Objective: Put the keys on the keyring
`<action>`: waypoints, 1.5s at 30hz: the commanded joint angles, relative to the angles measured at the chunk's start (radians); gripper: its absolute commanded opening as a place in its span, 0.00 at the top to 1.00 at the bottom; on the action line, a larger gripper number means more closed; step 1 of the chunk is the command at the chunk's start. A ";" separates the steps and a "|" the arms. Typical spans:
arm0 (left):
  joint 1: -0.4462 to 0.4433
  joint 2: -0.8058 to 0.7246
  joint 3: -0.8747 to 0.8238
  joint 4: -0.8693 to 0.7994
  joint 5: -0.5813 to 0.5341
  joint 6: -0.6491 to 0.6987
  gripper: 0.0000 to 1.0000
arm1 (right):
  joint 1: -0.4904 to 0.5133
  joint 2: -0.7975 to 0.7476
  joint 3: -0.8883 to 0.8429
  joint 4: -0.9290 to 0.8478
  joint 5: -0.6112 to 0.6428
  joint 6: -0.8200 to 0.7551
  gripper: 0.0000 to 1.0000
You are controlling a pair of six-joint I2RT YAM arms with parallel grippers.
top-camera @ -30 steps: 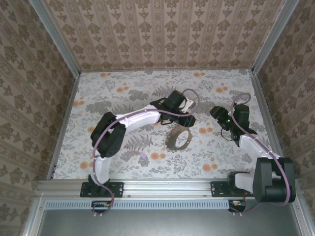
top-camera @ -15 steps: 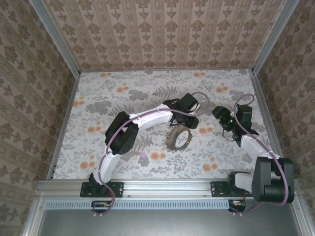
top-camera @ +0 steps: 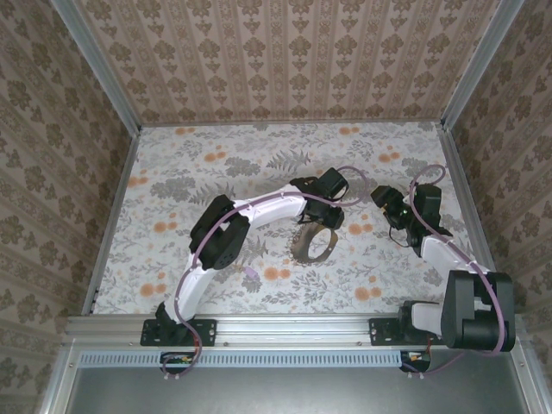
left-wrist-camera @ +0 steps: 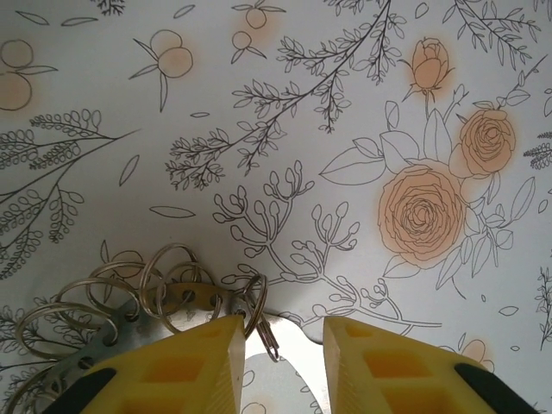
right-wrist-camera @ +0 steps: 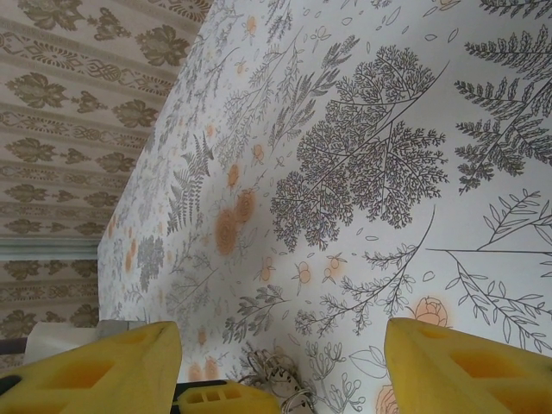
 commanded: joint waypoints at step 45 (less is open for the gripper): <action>0.089 -0.298 -0.203 0.102 0.078 0.182 1.00 | 0.027 -0.074 0.007 0.137 -0.200 0.051 0.42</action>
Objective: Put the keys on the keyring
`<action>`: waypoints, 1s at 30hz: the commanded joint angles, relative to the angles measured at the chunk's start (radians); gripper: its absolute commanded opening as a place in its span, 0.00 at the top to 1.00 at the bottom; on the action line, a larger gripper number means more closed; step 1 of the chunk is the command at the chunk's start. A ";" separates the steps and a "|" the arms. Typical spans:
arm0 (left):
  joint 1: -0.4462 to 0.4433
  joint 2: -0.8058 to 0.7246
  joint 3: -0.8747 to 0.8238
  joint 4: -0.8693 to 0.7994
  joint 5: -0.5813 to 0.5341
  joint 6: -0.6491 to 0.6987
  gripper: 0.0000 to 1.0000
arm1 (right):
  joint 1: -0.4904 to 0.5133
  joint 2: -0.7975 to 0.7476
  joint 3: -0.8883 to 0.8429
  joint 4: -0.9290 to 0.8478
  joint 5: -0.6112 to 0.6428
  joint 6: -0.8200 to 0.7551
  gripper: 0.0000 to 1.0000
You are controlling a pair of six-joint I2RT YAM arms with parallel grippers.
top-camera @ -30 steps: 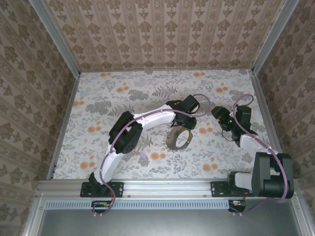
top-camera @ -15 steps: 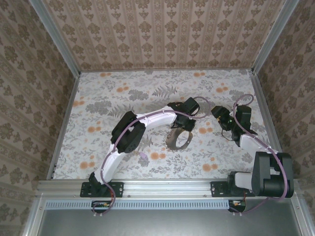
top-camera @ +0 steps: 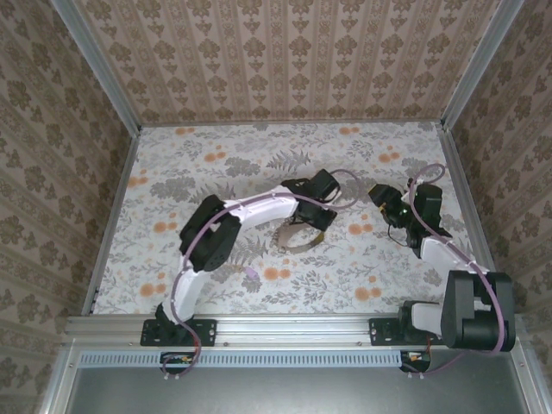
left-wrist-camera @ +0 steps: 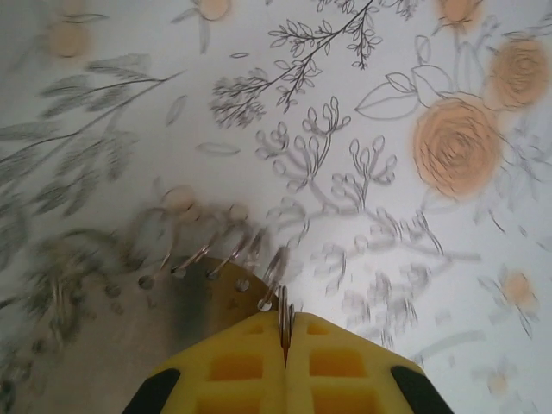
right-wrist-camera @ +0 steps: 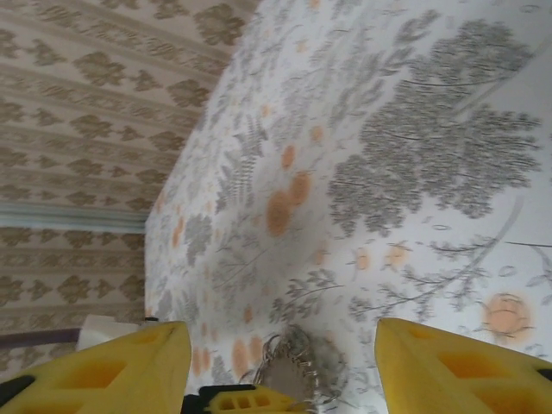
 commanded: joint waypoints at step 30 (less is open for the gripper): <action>0.358 -0.713 -0.259 0.431 0.753 0.114 1.00 | 0.462 -0.107 0.314 0.324 -0.144 -0.066 0.74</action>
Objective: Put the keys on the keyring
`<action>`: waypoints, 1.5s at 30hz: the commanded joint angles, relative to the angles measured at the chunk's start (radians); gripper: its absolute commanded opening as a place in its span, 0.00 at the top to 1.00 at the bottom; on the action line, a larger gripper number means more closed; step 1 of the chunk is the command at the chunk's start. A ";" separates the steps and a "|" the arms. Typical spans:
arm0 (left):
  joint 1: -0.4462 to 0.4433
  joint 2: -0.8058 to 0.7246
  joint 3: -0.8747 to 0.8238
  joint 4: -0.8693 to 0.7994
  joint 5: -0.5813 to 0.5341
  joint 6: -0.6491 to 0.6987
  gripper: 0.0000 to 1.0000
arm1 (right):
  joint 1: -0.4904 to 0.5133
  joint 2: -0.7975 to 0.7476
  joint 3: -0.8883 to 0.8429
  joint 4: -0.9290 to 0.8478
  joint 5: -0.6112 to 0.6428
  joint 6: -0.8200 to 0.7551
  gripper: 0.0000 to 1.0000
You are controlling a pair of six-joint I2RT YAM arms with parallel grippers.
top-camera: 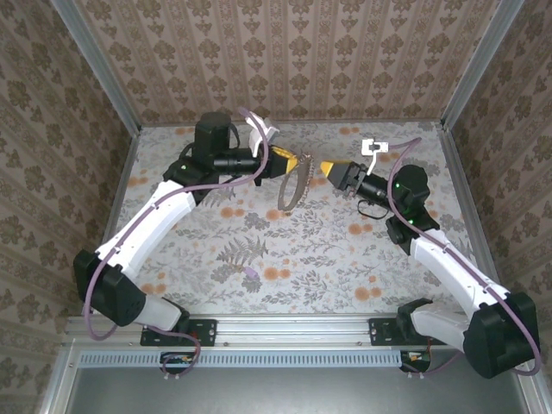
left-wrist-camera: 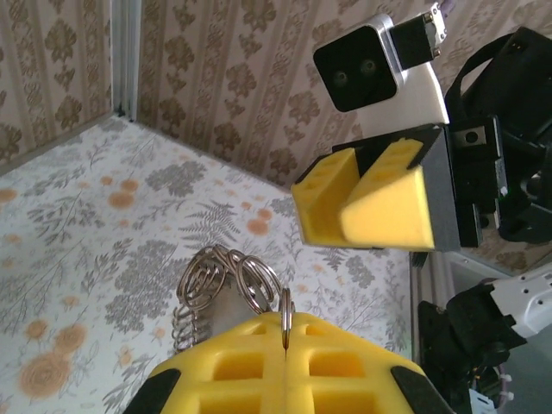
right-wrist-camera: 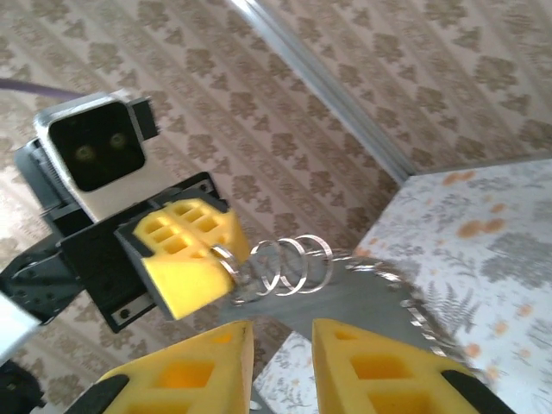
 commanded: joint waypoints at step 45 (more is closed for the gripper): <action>-0.048 -0.046 -0.031 0.238 0.025 -0.144 1.00 | 0.102 0.085 0.079 0.175 -0.019 0.061 0.67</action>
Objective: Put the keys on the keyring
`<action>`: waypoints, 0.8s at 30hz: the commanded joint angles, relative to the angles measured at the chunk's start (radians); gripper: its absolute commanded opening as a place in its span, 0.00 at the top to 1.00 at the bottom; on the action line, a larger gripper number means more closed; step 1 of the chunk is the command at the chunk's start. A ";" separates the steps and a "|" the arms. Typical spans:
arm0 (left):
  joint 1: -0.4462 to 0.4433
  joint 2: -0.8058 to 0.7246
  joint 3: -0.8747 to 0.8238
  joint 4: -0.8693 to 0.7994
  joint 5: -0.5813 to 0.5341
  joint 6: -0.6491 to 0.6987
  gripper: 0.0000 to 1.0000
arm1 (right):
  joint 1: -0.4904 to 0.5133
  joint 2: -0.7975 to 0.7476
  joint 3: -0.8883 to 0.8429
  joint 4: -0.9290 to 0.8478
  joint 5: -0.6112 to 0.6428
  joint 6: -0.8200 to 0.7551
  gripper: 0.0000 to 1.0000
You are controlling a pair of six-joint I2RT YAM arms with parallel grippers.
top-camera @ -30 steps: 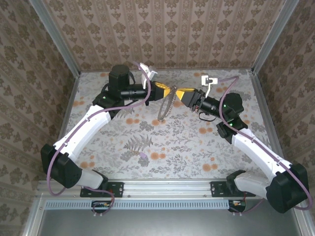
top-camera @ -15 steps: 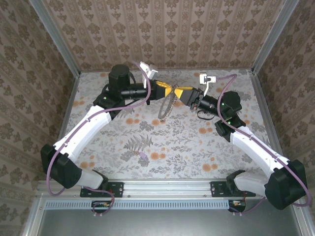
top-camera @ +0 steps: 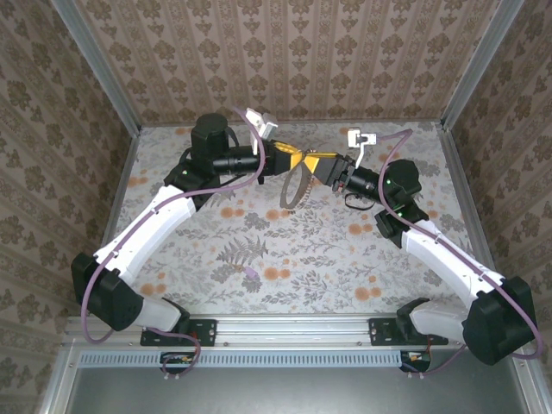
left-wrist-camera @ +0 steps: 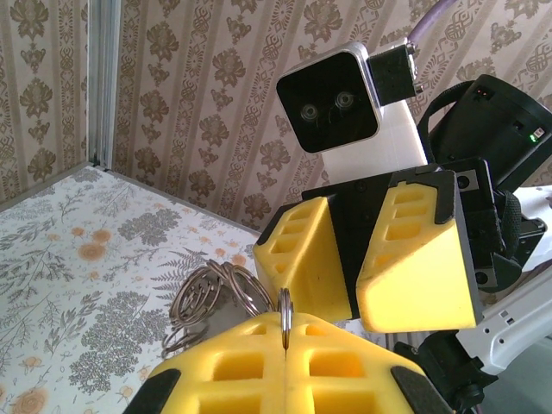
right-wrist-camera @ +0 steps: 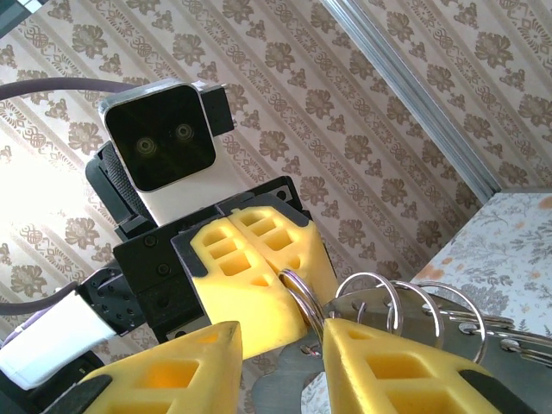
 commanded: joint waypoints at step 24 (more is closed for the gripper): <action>-0.024 -0.017 0.000 0.069 -0.015 -0.021 1.00 | 0.015 0.018 -0.022 0.088 -0.014 0.025 0.62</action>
